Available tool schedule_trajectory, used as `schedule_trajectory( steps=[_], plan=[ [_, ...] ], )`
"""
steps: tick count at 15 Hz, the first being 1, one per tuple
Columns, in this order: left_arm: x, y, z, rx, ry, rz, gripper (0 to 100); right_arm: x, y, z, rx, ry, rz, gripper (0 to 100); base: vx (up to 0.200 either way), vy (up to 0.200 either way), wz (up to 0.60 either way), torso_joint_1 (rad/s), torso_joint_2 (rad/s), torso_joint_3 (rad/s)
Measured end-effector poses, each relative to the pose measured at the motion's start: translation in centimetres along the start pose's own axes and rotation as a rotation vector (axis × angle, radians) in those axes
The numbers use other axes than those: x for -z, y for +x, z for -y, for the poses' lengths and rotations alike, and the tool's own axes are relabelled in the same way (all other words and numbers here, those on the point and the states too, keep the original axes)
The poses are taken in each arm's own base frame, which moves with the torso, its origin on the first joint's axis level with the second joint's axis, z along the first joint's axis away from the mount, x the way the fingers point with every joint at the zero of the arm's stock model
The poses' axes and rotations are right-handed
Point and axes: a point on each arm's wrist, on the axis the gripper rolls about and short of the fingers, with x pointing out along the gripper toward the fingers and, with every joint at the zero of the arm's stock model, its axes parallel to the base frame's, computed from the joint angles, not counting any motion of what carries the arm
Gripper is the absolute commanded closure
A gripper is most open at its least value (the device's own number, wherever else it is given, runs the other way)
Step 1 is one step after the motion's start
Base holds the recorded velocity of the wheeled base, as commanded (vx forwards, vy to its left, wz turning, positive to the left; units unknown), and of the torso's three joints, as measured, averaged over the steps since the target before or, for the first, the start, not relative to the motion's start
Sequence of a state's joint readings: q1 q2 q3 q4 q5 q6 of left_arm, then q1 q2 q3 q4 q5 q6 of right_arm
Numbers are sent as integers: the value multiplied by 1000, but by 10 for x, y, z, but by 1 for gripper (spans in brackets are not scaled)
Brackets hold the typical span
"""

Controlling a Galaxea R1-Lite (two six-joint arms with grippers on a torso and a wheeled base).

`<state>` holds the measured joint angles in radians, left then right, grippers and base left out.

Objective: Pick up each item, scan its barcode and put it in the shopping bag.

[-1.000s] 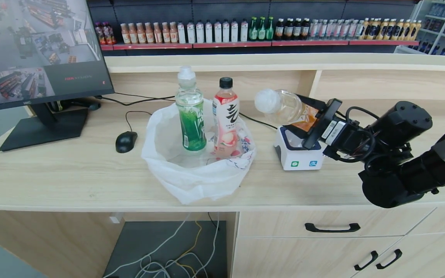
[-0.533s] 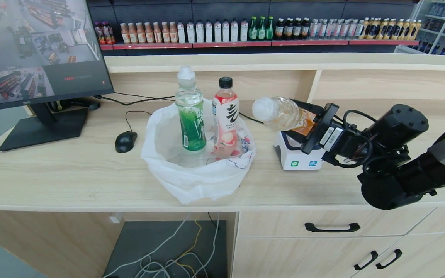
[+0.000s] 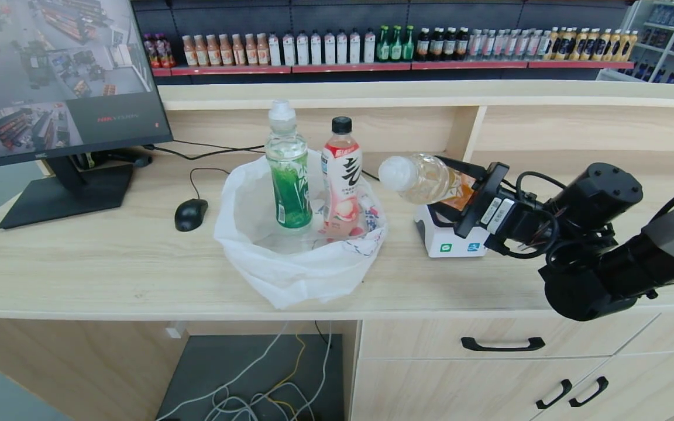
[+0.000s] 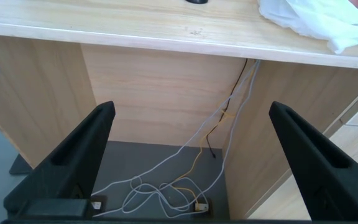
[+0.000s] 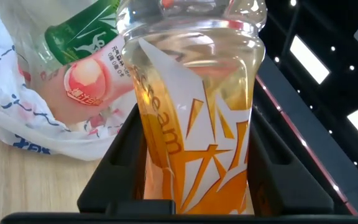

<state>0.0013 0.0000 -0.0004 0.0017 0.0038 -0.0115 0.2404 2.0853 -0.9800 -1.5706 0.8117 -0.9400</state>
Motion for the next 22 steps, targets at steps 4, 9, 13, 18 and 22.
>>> schedule_trajectory(
  steps=[4, 9, 13, 18, 22],
  plan=[
    [0, 0, 0, 1, 0, 0, 0, 0, 1, 0, 0, 1, 1, 100, 0, 0, 0, 0, 0, 0],
    [0, 0, 0, 0, 0, 0, 0, -2, 1, 1, 2, -2, 2, 100, 0, 0, 0, 0, 0, 0],
    [0, 0, 0, 0, 0, 0, 0, -7, 3, 5, 9, 10, 15, 100, 0, 0, 0, 0, 0, 0],
    [0, 0, 0, 0, 0, 0, 0, -40, 17, 21, 103, 98, 17, 100, 0, 0, 0, 0, 0, 0],
    [0, 0, 0, 0, 0, 0, 0, -63, 10, 29, 208, 277, -62, 100, 0, 0, 0, 0, 0, 0]
  ],
)
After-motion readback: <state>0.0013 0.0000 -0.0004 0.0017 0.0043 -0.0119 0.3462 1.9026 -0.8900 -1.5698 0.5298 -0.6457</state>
